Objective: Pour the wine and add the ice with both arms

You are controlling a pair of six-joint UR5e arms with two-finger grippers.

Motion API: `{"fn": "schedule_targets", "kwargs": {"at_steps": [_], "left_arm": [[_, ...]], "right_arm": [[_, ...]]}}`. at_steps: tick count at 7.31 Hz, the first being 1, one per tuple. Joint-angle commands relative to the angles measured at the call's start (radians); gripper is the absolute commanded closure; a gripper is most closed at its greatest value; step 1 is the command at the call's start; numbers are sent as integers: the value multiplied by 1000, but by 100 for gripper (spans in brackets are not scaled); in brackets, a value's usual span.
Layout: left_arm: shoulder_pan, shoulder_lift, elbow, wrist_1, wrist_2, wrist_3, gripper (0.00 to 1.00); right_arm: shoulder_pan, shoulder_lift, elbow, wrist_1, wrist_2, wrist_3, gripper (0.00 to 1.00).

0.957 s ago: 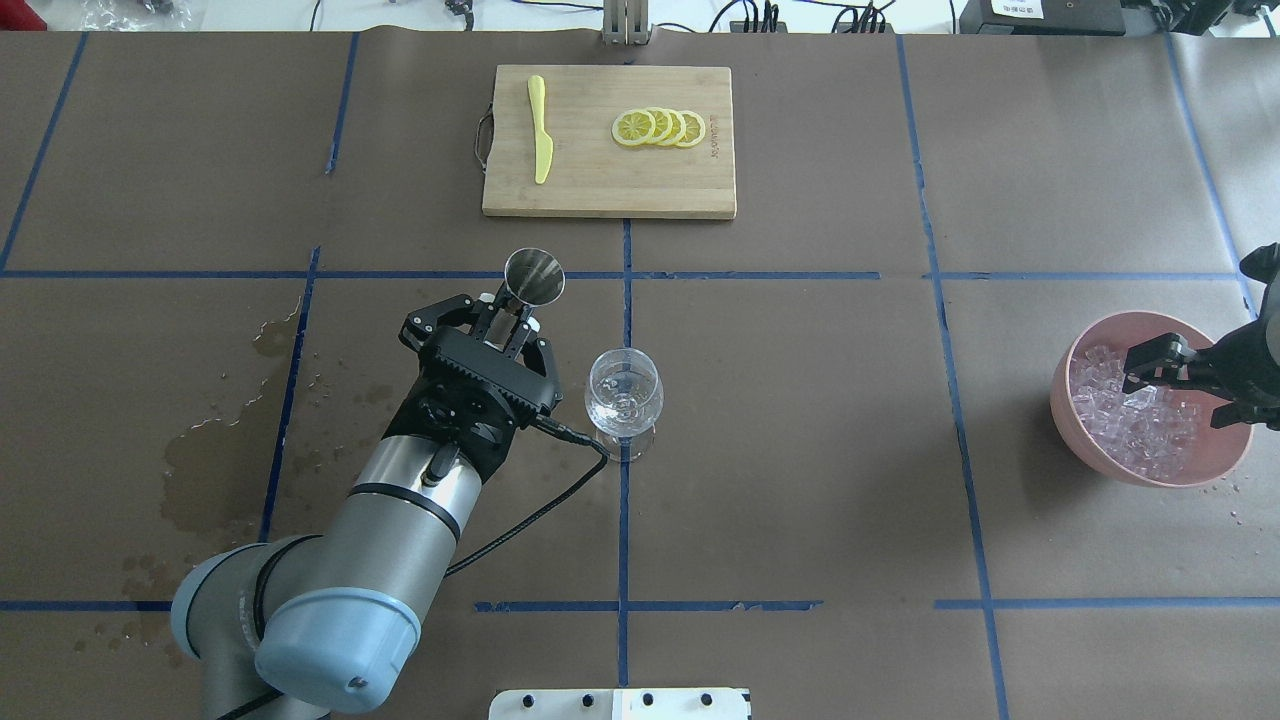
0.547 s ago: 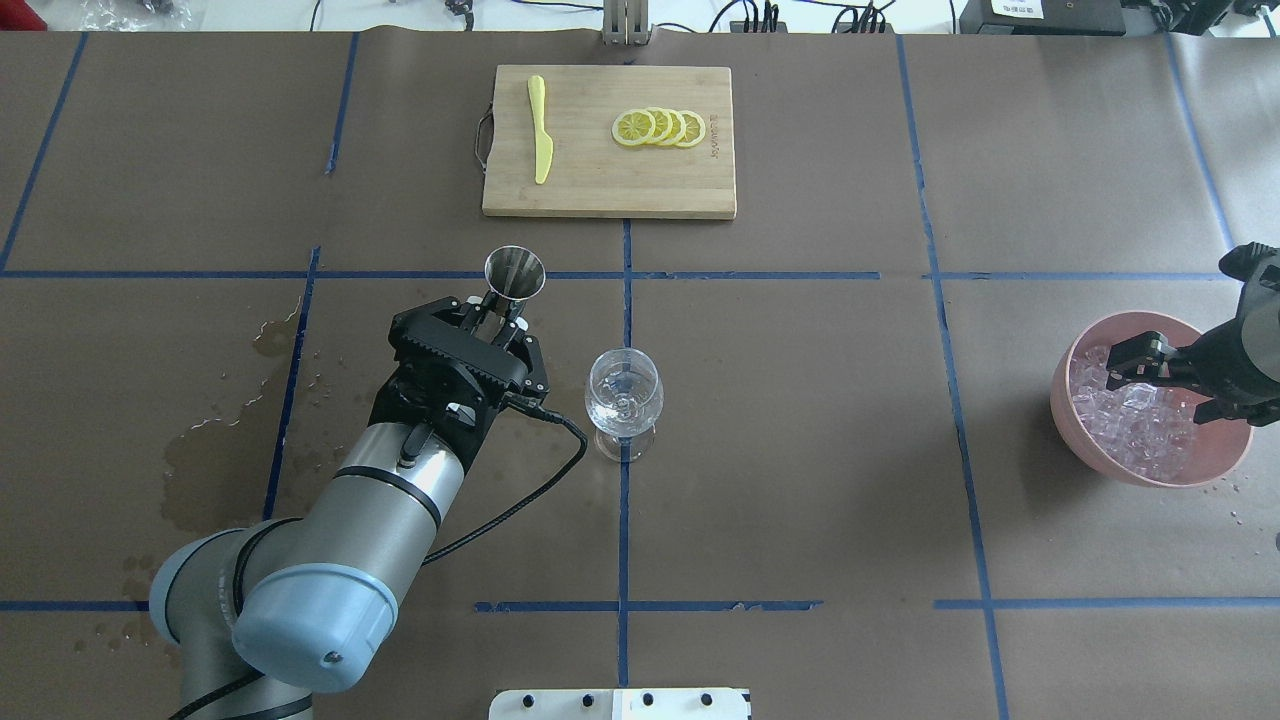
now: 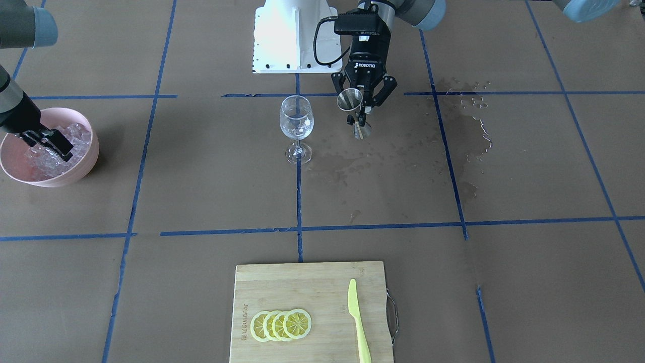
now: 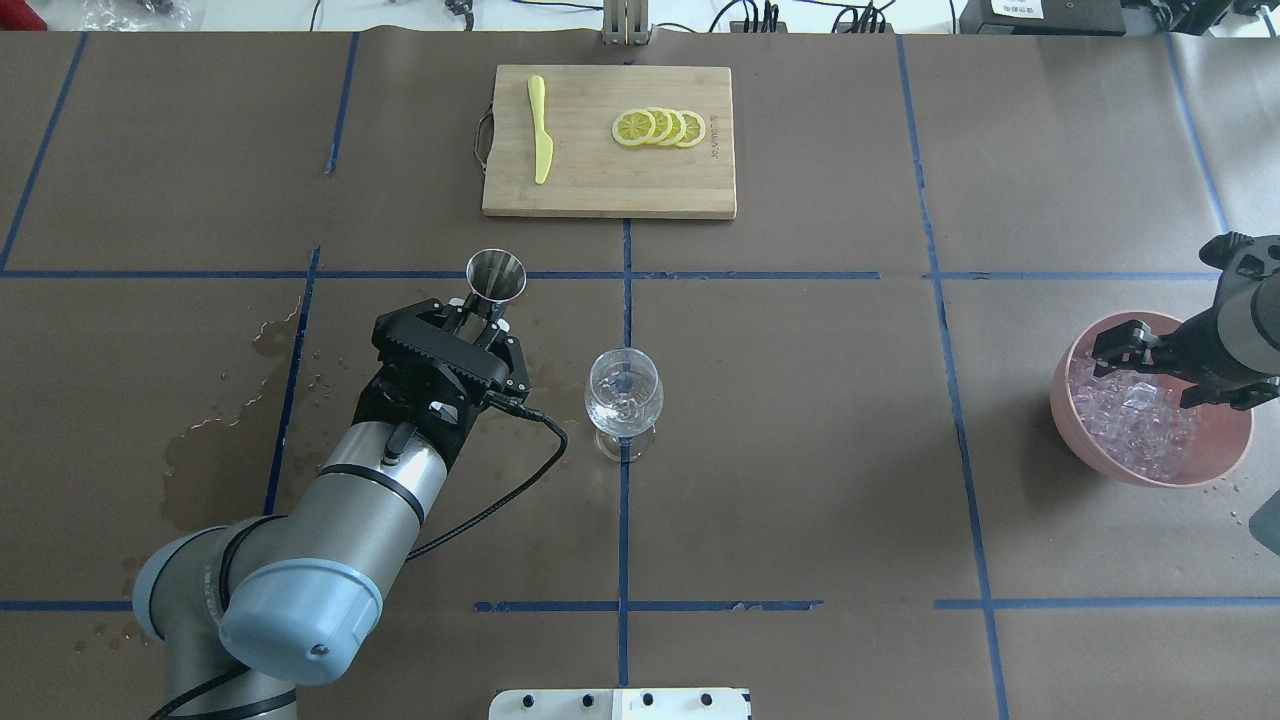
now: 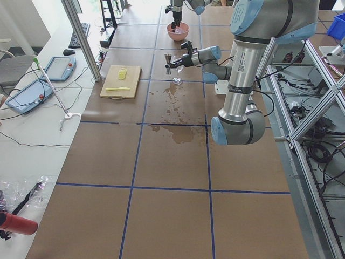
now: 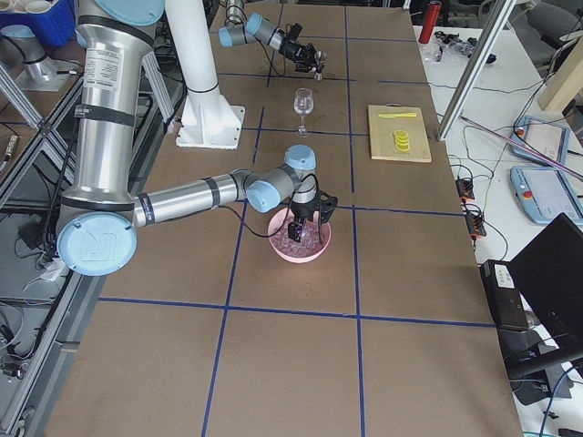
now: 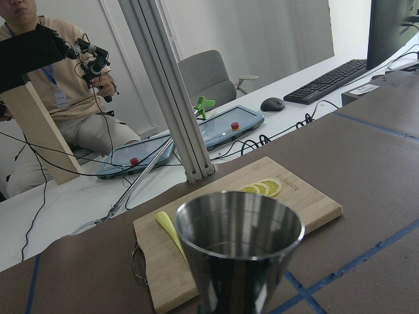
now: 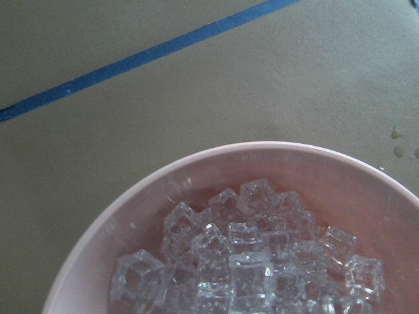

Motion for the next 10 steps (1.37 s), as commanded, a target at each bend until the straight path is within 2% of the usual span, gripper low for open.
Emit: {"fn": "schedule_targets", "kwargs": {"at_steps": [1,3,6,10], "left_arm": [[-3,11,-1,0,0,0,100],[-4,11,-1,0,0,0,100],[-4,11,1,-2,0,-2,100],[-6,18,1,-2,0,-2,100]], "right_arm": [[1,1,-4,0,5,0,4],[1,-5,3,0,14,0,6],[-4,-25,16,0,25,0,21],[-15,-31,23,0,27,-2,58]]}}
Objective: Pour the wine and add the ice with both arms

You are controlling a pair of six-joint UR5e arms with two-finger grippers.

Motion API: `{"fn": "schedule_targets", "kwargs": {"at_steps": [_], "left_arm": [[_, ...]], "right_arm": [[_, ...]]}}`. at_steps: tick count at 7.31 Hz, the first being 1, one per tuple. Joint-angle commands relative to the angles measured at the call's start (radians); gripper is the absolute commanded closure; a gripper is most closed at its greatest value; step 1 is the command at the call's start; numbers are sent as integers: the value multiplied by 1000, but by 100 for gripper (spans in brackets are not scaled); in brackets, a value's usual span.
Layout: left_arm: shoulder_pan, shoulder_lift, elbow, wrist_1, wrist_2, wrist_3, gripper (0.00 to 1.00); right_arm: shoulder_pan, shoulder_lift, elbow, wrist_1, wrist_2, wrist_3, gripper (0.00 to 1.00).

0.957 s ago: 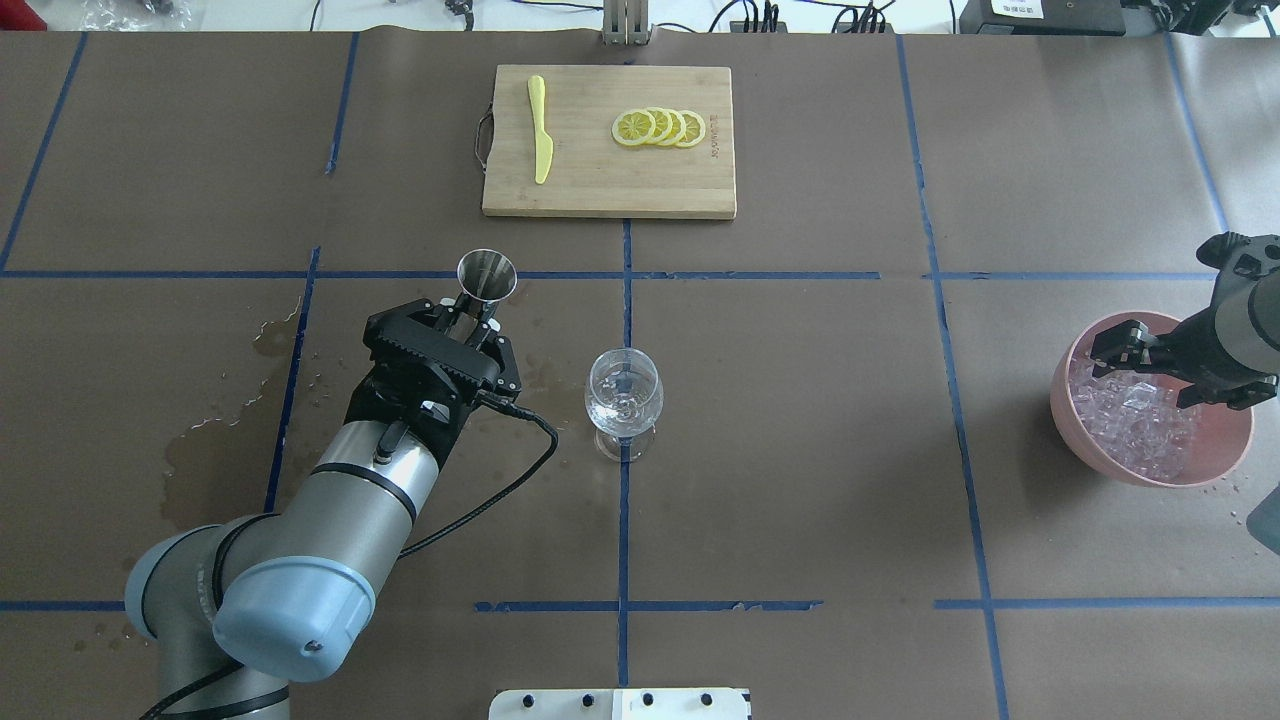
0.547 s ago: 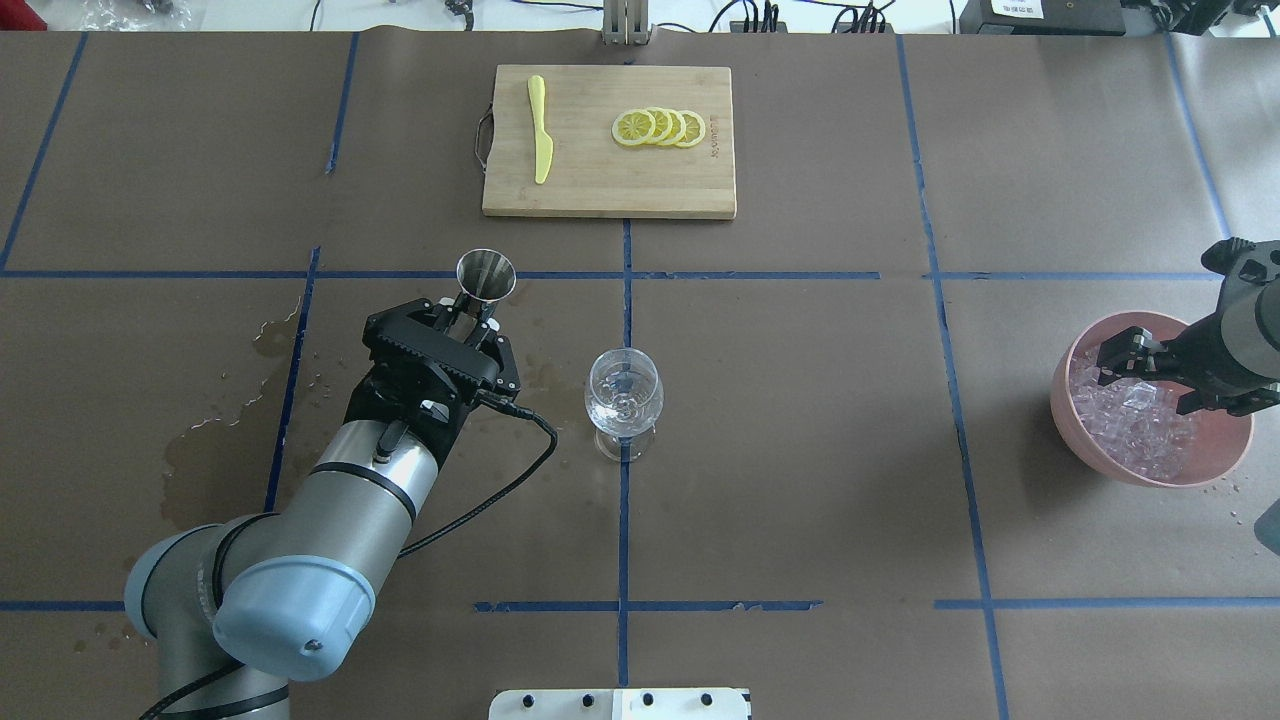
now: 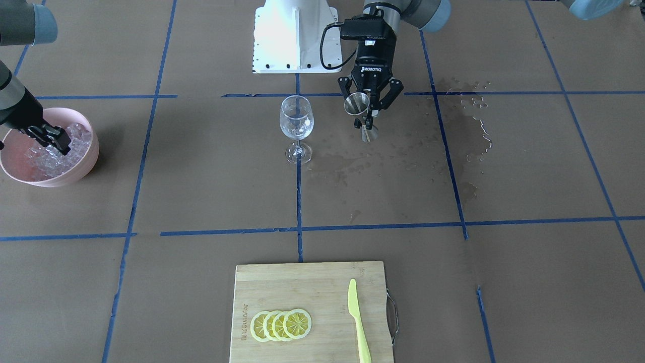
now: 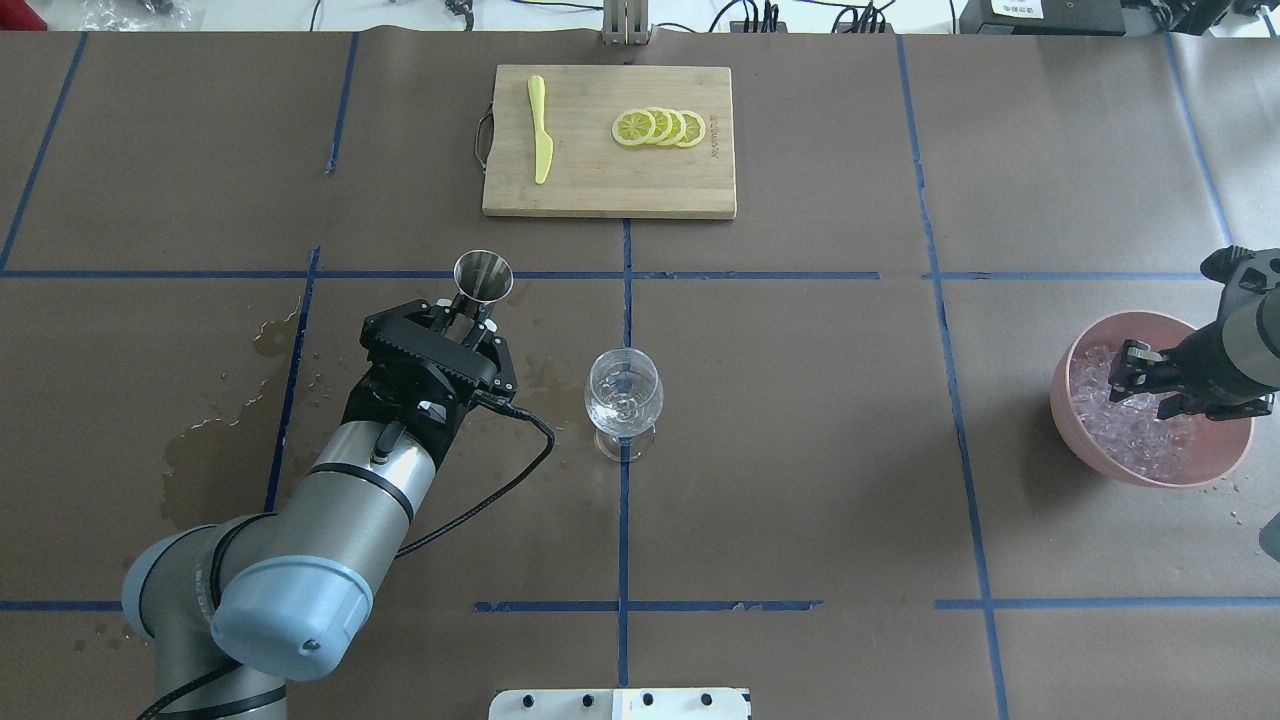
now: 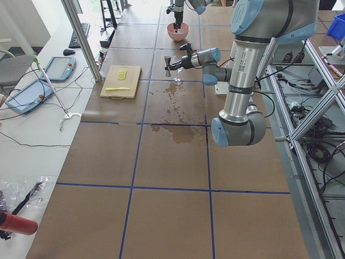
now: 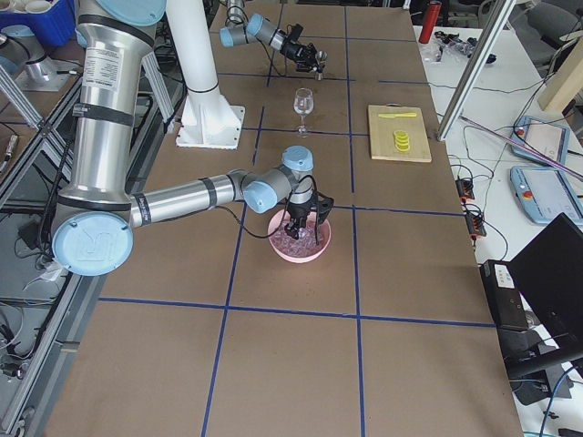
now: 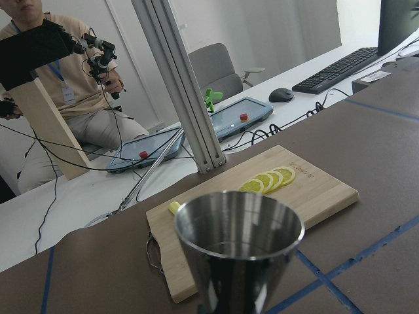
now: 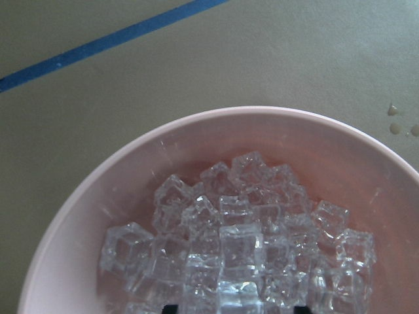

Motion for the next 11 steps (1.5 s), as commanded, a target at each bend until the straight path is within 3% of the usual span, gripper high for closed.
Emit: {"fn": "schedule_targets", "kwargs": {"at_steps": [1,4,5,8,10,11], "left_arm": [[-3,1,0,0,0,1,100],[-3,7,0,0,-2,-1,100],[-3,9,0,0,0,-2,100],[-3,57,-3,-27,-5,-93,100],[-3,189,-31,-195,-6,-118,100],[-3,226,-29,-237,-49,-283,100]], "right_arm": [[-1,-1,15,-6,2,-1,71],[2,-12,52,-11,-11,2,97],[2,-18,55,-11,-17,3,100],[31,-28,129,-11,-29,5,100],[67,-23,185,-9,-31,5,100],[82,-18,204,-9,-43,5,100]]}}
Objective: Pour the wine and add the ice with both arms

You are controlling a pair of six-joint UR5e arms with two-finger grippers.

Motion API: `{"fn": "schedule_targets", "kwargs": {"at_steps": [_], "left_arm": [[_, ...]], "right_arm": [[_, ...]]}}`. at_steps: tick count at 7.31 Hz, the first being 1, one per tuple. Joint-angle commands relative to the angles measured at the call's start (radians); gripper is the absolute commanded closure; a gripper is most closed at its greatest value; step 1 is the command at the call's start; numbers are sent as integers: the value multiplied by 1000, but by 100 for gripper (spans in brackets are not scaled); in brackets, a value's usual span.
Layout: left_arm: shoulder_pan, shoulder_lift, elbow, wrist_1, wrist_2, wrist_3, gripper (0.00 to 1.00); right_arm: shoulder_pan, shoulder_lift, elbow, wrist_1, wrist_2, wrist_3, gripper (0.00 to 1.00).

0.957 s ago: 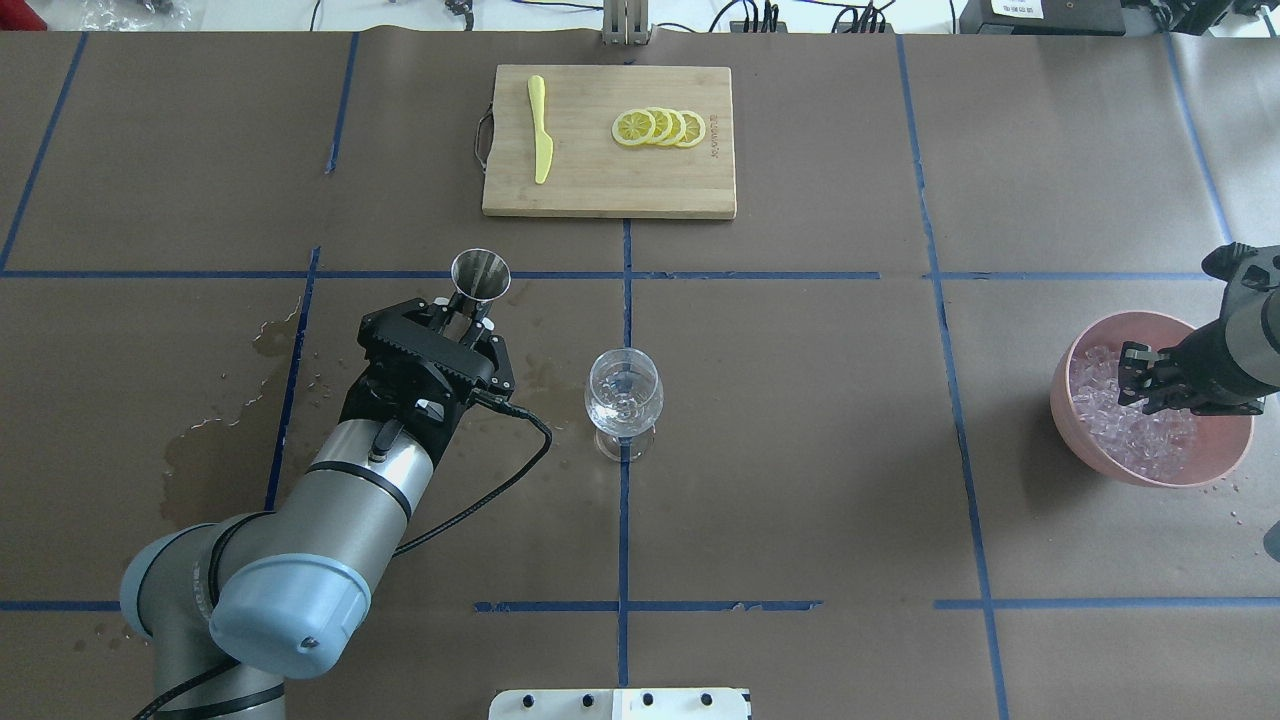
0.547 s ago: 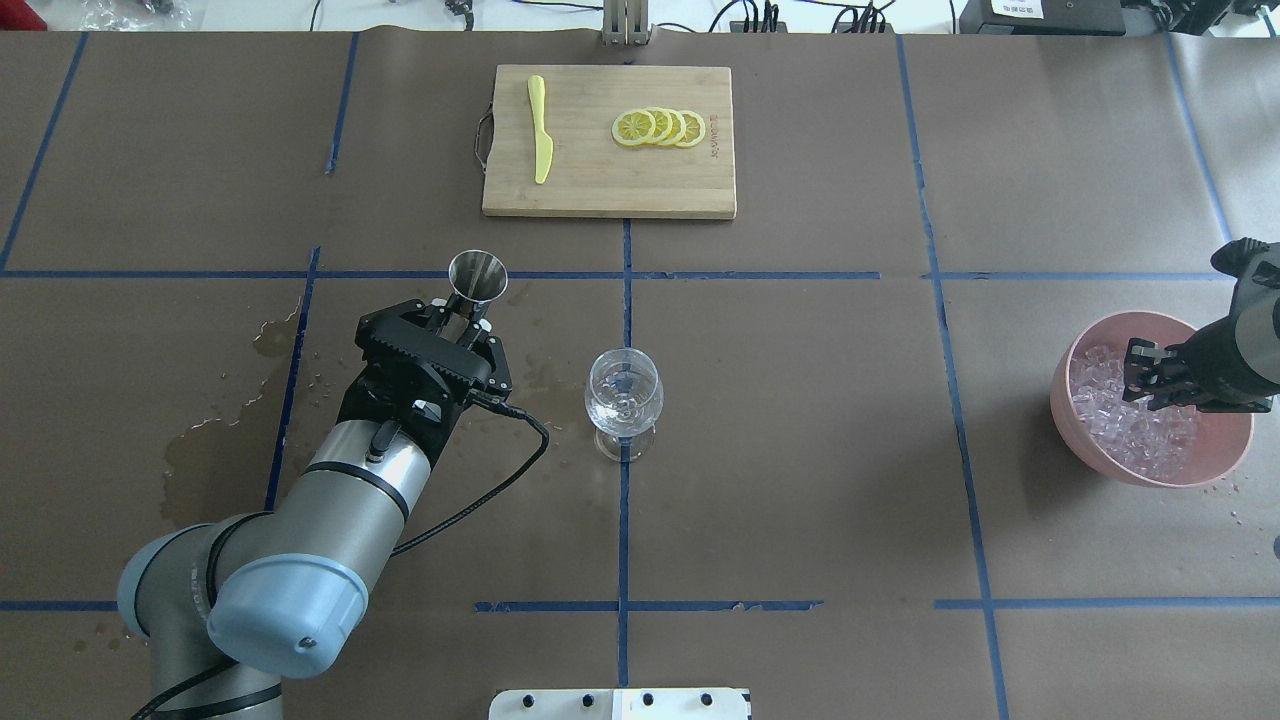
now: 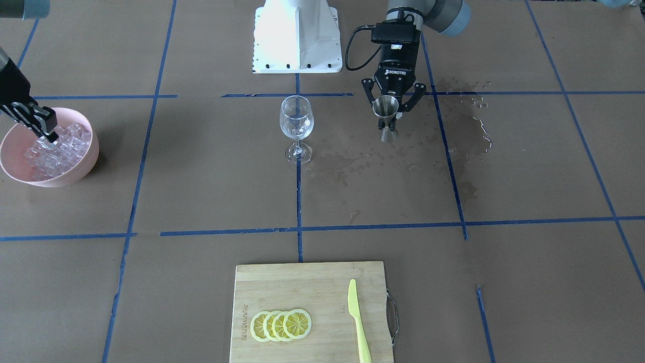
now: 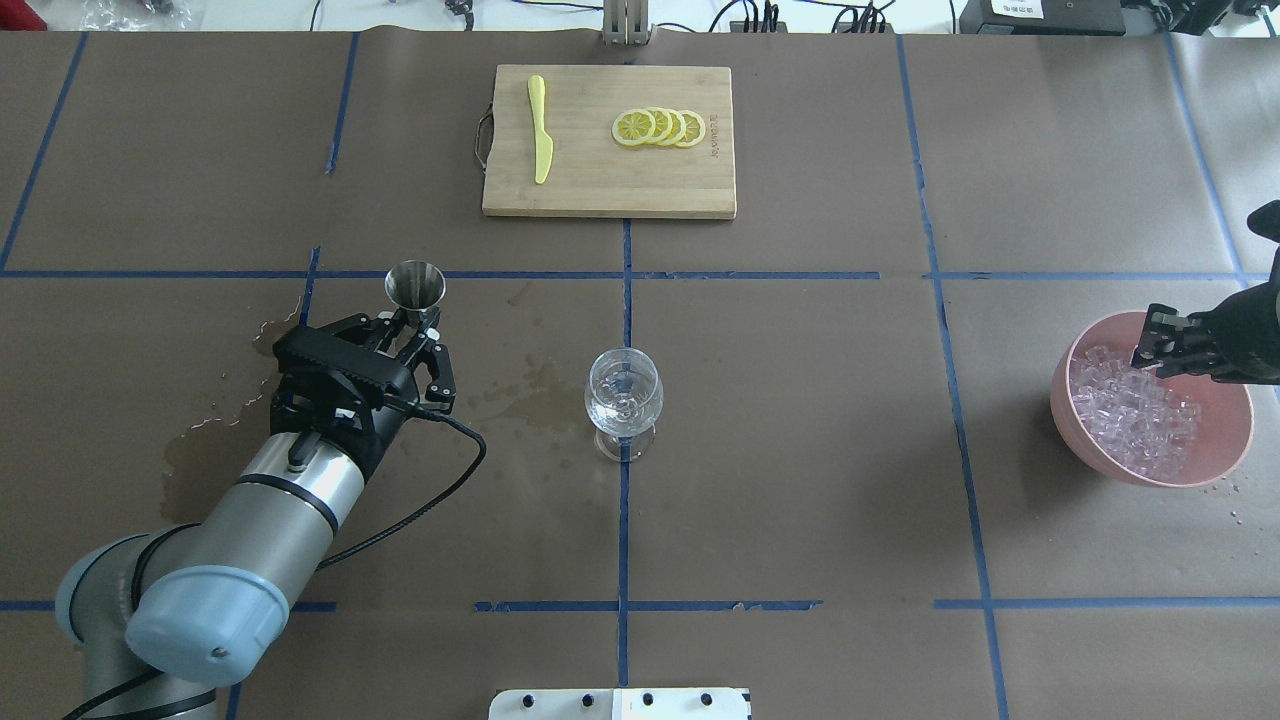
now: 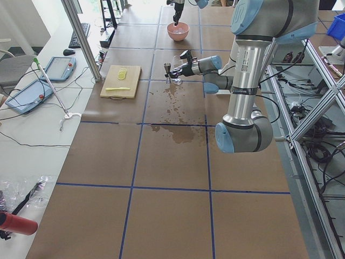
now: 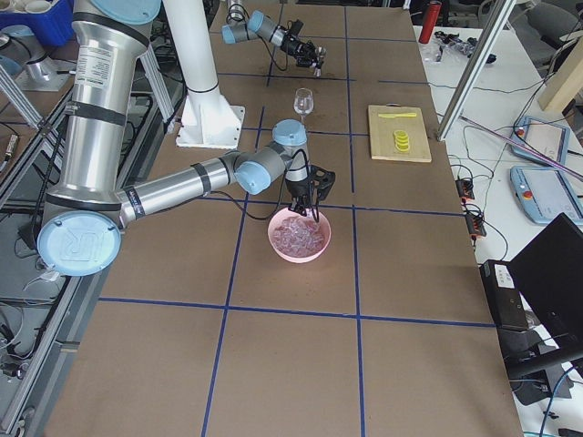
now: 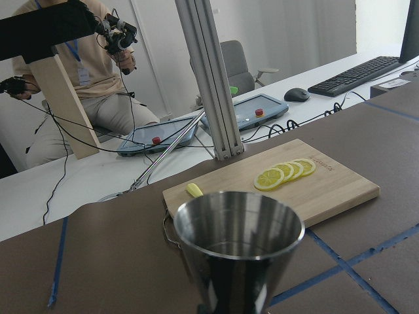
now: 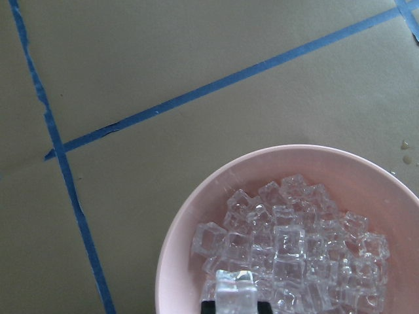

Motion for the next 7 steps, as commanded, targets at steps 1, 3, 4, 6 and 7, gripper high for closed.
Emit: {"fn": "schedule_targets", "kwargs": {"at_steps": [1,3,4,6,7], "left_arm": [[0,75,-13,-72,-89,-309,100],[0,220,-22,-74,-111,-390,100],[0,253,-16,-75,-99,-486,100],[0,303,-1,-78,64,-513,100],[2,337,6,-80,94,-515,100]], "right_arm": [[25,11,36,4,-13,0,100],[32,46,69,10,-5,2,100],[32,71,91,10,-1,8,100],[32,143,105,13,7,26,100],[31,196,108,13,22,61,100]]}}
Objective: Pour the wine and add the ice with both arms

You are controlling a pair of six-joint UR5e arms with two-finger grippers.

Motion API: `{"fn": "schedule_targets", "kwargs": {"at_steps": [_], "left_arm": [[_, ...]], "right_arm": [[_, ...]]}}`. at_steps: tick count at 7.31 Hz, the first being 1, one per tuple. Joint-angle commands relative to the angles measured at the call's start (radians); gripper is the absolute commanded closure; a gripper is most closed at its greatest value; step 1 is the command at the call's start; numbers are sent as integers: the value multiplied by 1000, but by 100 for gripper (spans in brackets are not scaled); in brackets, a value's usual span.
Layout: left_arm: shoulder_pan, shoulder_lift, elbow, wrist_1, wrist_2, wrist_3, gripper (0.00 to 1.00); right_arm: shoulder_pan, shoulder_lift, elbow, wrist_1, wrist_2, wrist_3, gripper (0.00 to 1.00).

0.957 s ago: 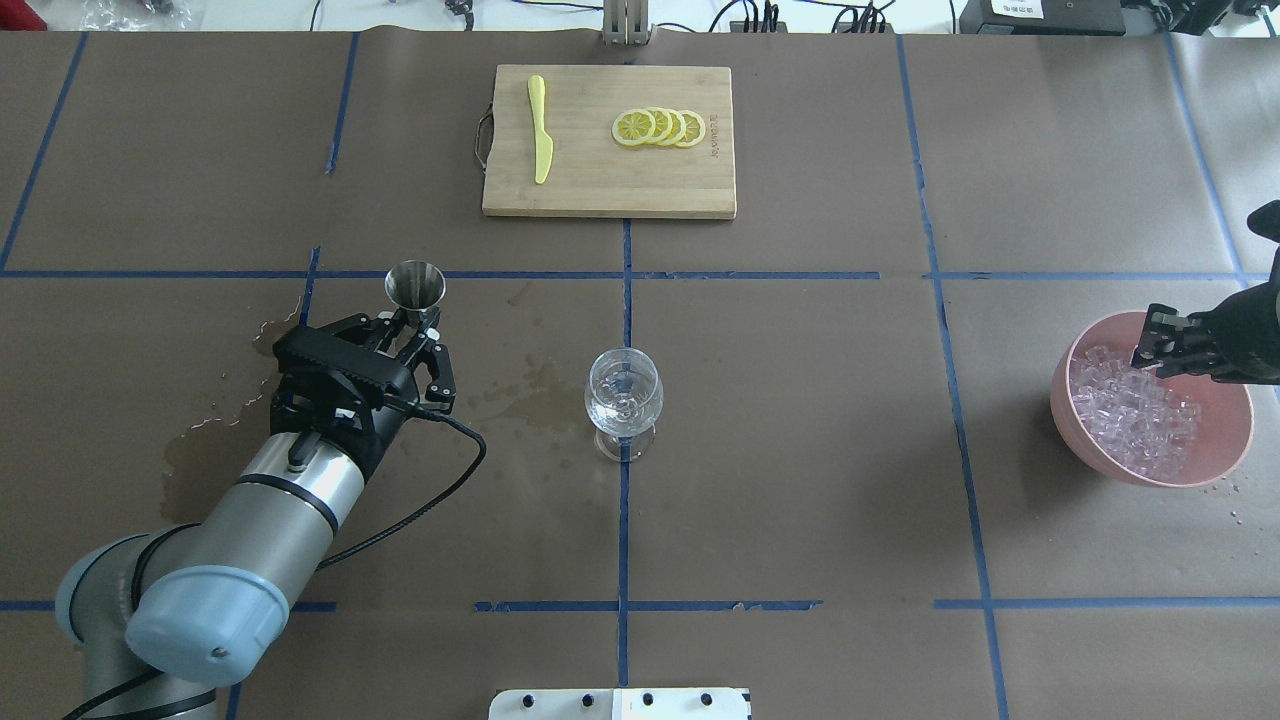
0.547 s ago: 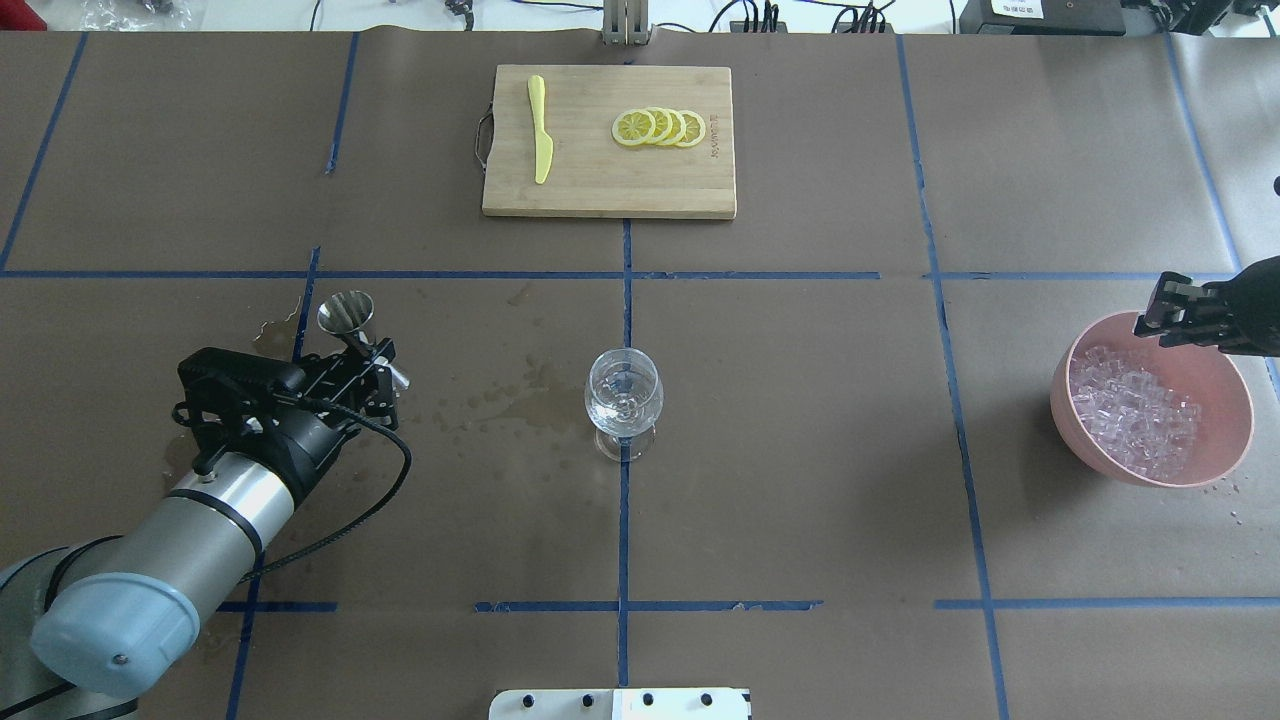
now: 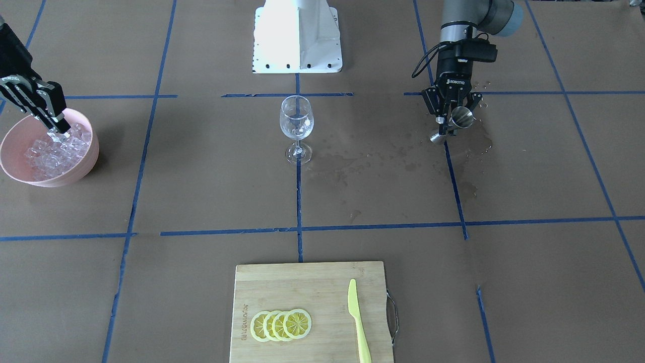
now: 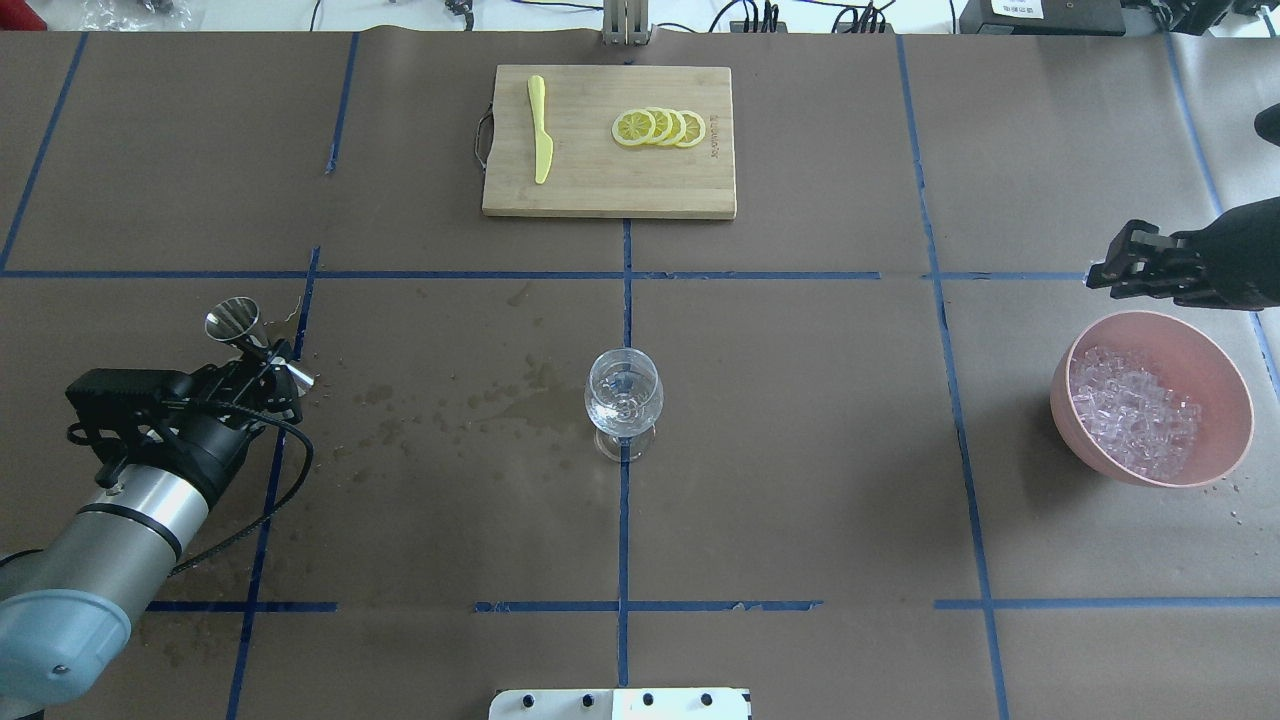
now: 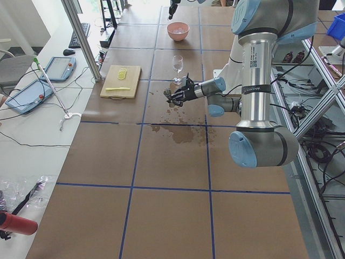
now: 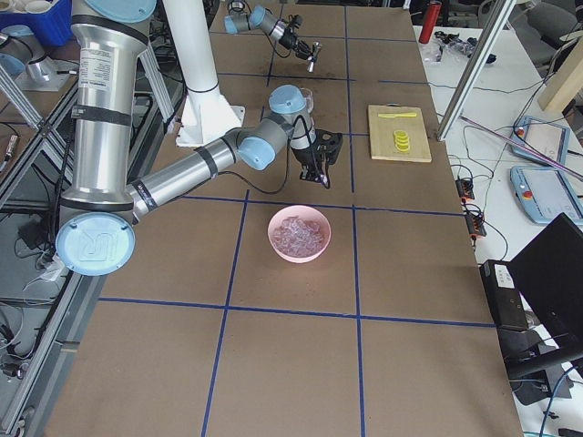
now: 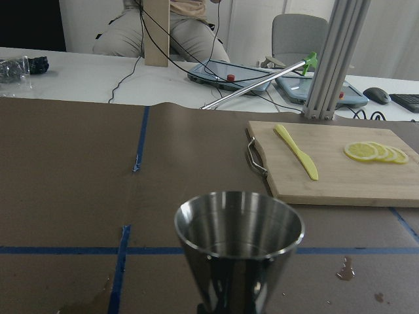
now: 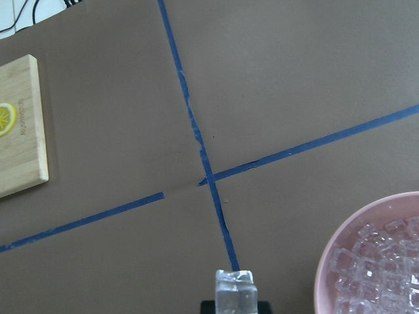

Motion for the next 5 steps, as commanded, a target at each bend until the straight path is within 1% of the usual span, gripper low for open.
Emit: {"fn": "schedule_targets", "kwargs": {"at_steps": [1,2,3,4,5], "left_arm": [[1,43,25,-3,58,-17,100],[1,43,68,-3,60,-117,100],[1,43,81,-3,76,-142,100],[4,43,117,-5,113,-185,100],[6,42,152,-5,116,-217,100]], "right_arm": [[-1,117,8,1,25,56,100],[-10,157,14,1,28,90,100],[-21,188,24,1,30,113,100],[-32,219,31,1,38,115,100],[-45,252,31,1,38,127,100]]}}
